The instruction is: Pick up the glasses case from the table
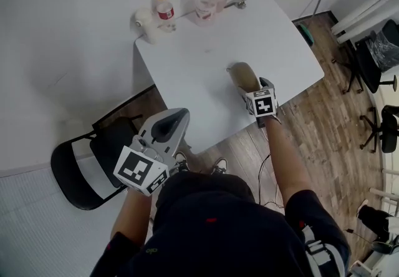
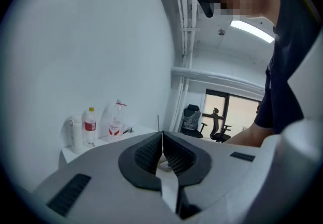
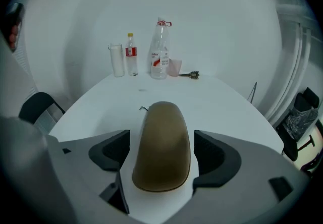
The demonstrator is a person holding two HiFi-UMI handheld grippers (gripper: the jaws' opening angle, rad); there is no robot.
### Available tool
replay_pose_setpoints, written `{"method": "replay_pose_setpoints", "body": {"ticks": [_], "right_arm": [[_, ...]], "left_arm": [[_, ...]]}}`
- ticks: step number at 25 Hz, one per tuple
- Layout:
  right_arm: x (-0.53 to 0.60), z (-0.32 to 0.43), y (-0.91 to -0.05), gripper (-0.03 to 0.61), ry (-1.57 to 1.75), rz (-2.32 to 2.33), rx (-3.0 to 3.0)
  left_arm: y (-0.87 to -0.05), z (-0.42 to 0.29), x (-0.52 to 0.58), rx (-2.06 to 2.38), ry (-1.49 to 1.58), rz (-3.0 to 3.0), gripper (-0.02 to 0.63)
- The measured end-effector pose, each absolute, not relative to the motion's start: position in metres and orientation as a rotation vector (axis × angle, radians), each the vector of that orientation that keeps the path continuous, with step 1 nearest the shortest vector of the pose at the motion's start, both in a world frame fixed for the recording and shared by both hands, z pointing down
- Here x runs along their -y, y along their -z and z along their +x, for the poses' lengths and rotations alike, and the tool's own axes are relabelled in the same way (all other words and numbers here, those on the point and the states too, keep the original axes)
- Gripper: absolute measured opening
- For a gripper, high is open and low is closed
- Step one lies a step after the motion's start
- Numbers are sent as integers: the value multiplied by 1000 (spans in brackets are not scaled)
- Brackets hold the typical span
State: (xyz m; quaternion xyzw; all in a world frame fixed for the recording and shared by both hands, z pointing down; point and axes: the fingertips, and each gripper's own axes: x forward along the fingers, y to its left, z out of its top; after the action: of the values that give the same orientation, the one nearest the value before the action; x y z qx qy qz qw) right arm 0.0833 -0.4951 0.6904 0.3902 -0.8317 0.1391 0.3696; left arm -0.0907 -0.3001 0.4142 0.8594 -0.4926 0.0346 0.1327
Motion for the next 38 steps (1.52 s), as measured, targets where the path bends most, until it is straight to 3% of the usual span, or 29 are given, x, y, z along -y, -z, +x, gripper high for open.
{"method": "replay_pose_setpoints", "body": {"ticks": [8,15,25,38], "right_arm": [[510,84,-732,379,-489,972,2076],[510,88,-713,377,-476,1044,2115],[469,73,-564,377,-331,1138,2423],[356,124,-346,377,-169,1417,2734]], "left_arm": [[-431,-106,294,1438,-115,2424,23],[-435,-113,291,1441,-117,2407,23],[-416,-106,301,1408,-91,2506,23],[-340,-71,284,1352,28,2674,23]]}}
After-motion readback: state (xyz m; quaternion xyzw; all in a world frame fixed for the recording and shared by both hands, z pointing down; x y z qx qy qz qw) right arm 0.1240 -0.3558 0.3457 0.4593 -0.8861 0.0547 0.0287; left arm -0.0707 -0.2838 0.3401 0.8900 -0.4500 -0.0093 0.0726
